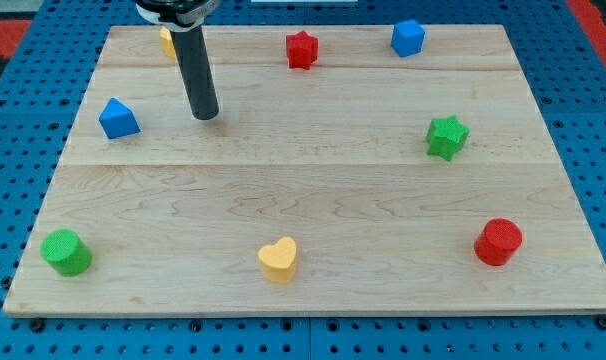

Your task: Point your arm at the blue cube

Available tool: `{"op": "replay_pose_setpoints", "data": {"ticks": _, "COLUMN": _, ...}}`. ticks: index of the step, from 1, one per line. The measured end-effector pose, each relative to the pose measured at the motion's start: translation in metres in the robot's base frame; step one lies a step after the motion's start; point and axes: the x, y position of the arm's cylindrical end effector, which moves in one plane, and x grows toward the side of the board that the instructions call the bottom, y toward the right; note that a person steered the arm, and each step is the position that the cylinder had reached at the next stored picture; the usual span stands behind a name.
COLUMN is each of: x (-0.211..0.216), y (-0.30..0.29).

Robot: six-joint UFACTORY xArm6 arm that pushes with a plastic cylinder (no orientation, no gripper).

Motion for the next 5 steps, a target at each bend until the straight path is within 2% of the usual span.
{"op": "replay_pose_setpoints", "data": {"ticks": 1, "x": 0.0, "y": 0.0}}
{"op": "replay_pose_setpoints", "data": {"ticks": 3, "x": 0.0, "y": 0.044}}
{"op": "replay_pose_setpoints", "data": {"ticks": 5, "x": 0.0, "y": 0.044}}
